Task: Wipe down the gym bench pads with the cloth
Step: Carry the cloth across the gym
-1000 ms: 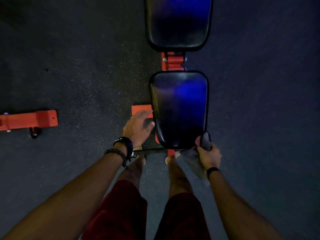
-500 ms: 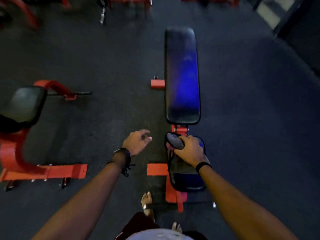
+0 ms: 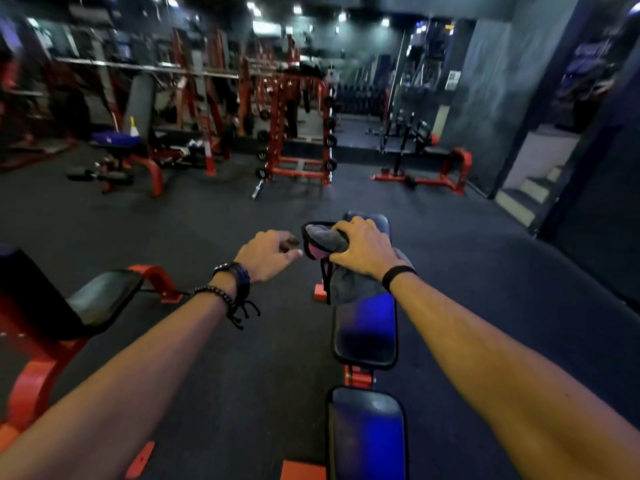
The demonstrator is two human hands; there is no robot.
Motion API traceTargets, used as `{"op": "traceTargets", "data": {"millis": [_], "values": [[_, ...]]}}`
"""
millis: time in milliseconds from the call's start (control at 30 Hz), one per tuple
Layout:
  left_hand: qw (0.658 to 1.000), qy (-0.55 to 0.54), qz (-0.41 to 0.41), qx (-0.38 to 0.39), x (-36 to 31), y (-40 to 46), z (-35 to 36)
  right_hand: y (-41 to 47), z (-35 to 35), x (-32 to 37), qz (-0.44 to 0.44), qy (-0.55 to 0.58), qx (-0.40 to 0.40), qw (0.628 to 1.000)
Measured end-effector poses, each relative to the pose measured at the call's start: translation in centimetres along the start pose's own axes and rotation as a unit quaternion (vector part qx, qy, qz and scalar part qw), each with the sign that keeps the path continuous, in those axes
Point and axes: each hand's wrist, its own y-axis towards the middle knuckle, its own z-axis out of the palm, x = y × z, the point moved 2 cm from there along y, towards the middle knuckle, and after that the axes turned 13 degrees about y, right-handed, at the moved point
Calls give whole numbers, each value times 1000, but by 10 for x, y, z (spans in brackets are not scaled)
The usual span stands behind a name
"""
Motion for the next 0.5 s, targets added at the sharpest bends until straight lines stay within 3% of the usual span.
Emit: {"op": "traceTargets", "data": {"millis": [267,500], "values": [[995,41,16,-88,0,-7,-99,38,-64,71,-61,-52,-31,996],[990,67,0,-122,84,-11,-163,91,-55,148,-101,-88,-39,990]]}}
